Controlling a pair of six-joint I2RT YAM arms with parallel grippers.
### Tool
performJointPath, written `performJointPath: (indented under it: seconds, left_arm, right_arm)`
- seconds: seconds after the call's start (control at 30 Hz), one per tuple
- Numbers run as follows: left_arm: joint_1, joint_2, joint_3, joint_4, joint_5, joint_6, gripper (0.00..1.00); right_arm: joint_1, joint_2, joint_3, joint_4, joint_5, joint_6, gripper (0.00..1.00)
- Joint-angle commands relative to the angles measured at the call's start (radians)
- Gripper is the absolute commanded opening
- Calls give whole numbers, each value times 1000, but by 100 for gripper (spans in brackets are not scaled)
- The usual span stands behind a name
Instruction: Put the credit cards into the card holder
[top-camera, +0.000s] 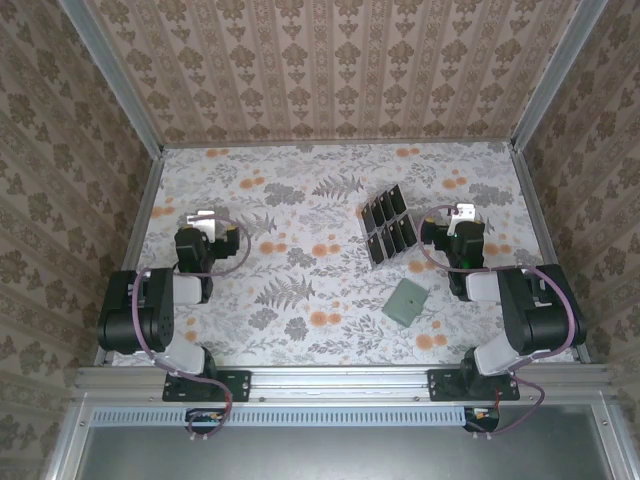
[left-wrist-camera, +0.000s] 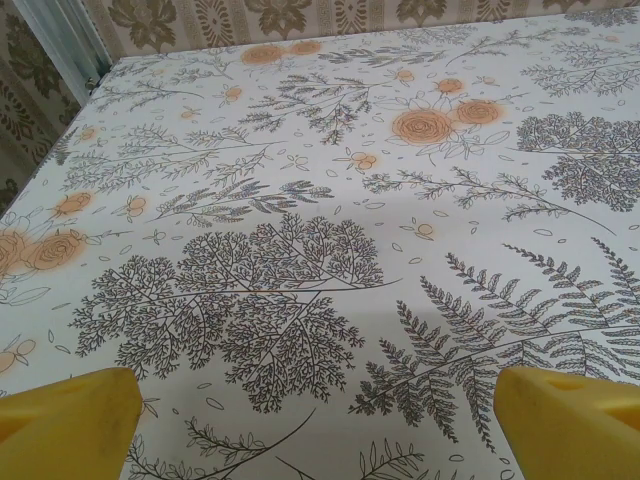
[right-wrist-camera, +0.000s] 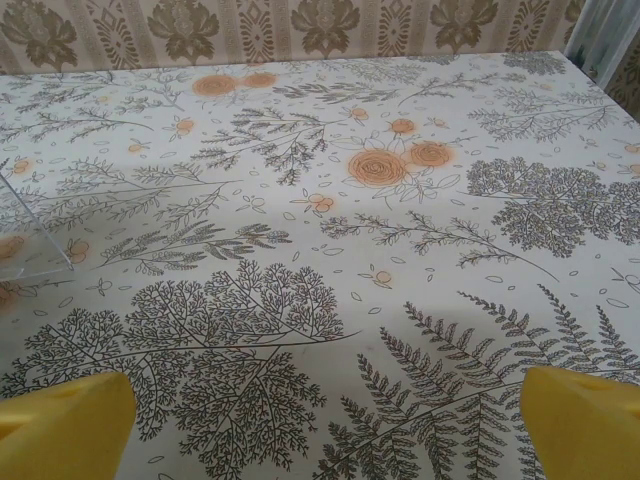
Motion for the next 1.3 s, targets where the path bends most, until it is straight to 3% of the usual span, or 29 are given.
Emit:
performJointPath:
  seconds: [0.0, 1.0, 1.27]
  left_arm:
    - [-3, 1, 18, 16, 19, 18, 100]
    - [10, 1, 25, 2, 34, 5, 100]
    - [11, -43, 60, -92, 45, 8, 100]
  right_arm:
    - [3, 1, -3, 29, -15, -7, 100]
    - [-9, -3, -3, 26, -41, 1, 100]
    - [-15, -117, -3, -69, 53, 41, 100]
